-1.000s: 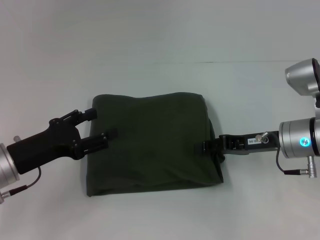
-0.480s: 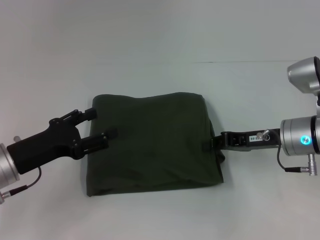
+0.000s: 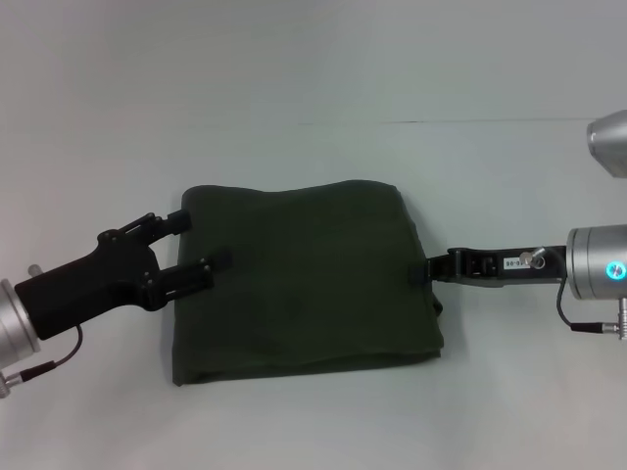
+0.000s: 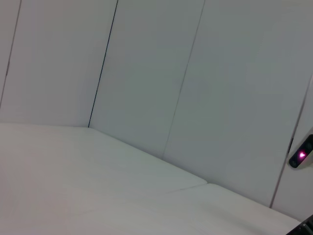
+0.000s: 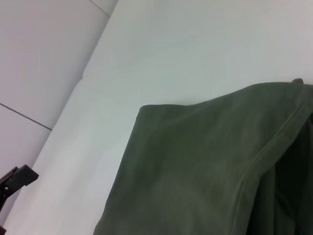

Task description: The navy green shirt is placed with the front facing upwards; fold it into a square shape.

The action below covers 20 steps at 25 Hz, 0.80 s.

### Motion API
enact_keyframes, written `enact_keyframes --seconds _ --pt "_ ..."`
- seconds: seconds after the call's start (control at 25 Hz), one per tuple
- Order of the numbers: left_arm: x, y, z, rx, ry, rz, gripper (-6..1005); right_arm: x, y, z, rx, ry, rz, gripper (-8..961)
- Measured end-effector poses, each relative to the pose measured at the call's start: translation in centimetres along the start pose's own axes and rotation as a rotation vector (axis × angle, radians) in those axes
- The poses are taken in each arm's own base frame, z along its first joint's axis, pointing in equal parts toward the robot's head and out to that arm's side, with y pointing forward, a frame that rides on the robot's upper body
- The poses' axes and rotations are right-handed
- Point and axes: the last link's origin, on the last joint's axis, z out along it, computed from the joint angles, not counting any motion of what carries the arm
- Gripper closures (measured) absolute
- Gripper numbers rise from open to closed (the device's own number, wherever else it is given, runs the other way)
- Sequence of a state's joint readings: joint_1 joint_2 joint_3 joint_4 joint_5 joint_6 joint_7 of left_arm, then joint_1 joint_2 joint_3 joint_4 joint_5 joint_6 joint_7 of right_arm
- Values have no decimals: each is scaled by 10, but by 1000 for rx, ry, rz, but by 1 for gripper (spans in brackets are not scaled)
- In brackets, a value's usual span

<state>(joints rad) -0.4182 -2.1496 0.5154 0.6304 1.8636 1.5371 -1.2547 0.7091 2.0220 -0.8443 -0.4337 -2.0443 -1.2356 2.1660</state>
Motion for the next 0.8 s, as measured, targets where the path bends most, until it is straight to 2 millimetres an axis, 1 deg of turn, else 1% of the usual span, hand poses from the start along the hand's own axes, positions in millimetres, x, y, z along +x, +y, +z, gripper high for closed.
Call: enact_keyframes --seconds 0.32,0.52,0.64,0.76,0.8 --pt "1 0 2 -2 1 1 124 4 -5 -3 13 -2 15 877" --pt "1 1 4 -8 2 0 125 6 -12 -6 38 -22 27 853" --pt "2 0 4 -8 3 0 124 4 -19 -13 55 -75 56 839" --pt "2 -1 4 0 1 2 124 -2 -22 -25 55 -135 67 825" --pt "3 -2 4 3 0 2 124 -4 -22 -28 50 -148 64 784"
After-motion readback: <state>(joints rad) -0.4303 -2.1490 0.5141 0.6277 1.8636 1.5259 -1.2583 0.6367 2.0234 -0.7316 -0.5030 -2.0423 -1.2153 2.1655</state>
